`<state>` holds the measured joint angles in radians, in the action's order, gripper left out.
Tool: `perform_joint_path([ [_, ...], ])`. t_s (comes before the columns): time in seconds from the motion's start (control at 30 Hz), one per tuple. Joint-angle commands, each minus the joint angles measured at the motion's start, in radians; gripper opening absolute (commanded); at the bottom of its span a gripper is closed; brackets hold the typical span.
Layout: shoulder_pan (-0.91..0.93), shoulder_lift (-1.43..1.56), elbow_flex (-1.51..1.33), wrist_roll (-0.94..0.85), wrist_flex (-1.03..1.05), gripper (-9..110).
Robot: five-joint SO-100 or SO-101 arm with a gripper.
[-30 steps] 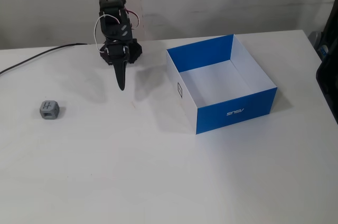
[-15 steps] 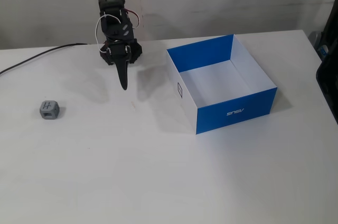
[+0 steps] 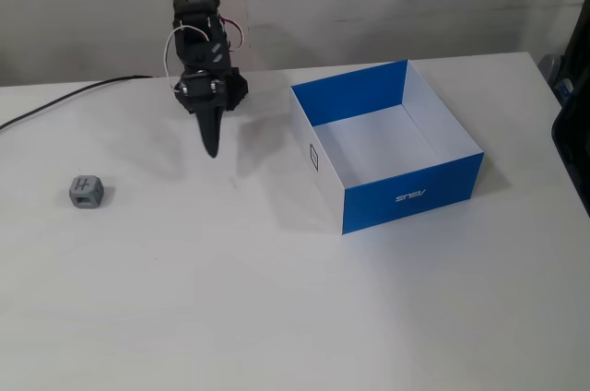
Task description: Grasp the gray block and put it in the box.
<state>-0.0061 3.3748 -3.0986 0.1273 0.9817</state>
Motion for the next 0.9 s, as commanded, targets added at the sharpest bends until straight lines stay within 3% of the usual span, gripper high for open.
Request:
perform_joint_path([
  [0.0, -0.107, 0.020, -0.023, 0.115, -0.063, 0],
  [0.53, -0.446, 0.018, 0.117, 0.368, -0.023, 0],
  [0.87, -0.546, 0.009, 0.224, 0.492, 0.052, 2],
])
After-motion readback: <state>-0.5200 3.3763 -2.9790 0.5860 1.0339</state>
